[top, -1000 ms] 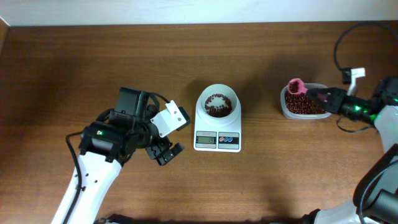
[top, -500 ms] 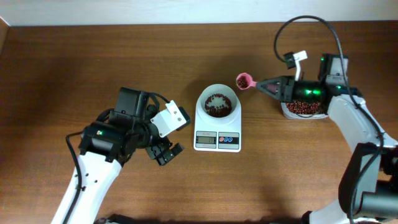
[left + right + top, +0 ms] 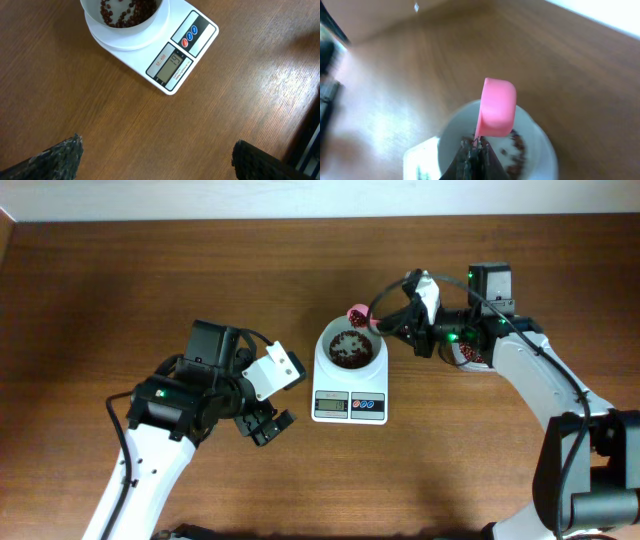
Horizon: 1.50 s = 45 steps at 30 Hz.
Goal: Scoop and weigh 50g on scale
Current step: 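Tip the scoop to pour beans into the bowl, then swing the scoop up and back to the bean tub with the right gripper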
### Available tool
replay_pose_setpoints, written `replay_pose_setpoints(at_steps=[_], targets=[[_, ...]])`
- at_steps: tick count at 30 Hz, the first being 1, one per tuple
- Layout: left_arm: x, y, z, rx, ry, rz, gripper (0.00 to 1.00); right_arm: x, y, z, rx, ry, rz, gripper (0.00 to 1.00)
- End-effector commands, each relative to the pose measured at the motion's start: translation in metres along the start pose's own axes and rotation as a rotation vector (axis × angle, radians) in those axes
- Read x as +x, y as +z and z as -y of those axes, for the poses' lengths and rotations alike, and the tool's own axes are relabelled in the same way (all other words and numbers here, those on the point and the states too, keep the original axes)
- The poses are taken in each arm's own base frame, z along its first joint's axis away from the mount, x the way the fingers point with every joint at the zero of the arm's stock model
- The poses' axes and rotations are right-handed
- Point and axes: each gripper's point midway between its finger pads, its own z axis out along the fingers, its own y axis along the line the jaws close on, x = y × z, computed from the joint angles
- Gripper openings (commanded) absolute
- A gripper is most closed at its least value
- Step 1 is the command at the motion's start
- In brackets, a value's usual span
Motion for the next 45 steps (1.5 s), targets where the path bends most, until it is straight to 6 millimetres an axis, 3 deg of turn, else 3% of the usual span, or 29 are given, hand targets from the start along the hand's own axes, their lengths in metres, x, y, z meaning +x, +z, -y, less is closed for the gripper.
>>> replay_pose_setpoints(at_steps=[1,14,16,20,27,30,32,35,38,42,45], targets=[[-0.007,-0.008,-0.003,-0.019,0.014,0.025,0.99,0.007,0.003,0.008,0.040,-0.283,-0.043,0.04],[-0.007,-0.008,-0.003,-0.019,0.014,0.025,0.99,-0.005,0.007,-0.013,-0.056,-0.587,0.041,0.04],[-0.007,-0.008,-0.003,-0.019,0.014,0.025,0.99,-0.015,0.006,-0.015,-0.064,-0.630,0.087,0.04],[-0.007,-0.008,-0.003,-0.019,0.014,0.025,0.99,-0.054,-0.009,-0.022,-0.043,-0.672,0.166,0.04],[-0.007,-0.008,-0.003,-0.019,0.014,0.025,0.99,-0.155,-0.094,-0.006,0.133,-0.491,0.263,0.04],[-0.007,-0.008,-0.003,-0.019,0.014,0.025,0.99,-0.193,-0.120,-0.008,0.154,-0.394,0.311,0.04],[-0.007,-0.008,-0.003,-0.019,0.014,0.025,0.99,-0.200,-0.128,-0.006,0.155,-0.311,0.325,0.04],[-0.007,-0.008,-0.003,-0.019,0.014,0.025,0.99,-0.180,-0.139,0.007,0.169,-0.092,0.299,0.04],[-0.007,-0.008,-0.003,-0.019,0.014,0.025,0.99,-0.142,-0.158,0.027,0.245,0.131,0.236,0.04],[-0.007,-0.008,-0.003,-0.019,0.014,0.025,0.99,-0.079,-0.191,0.062,0.498,0.376,0.085,0.04],[-0.007,-0.008,-0.003,-0.019,0.014,0.025,0.99,-0.025,-0.207,0.070,0.670,0.436,-0.142,0.04]])
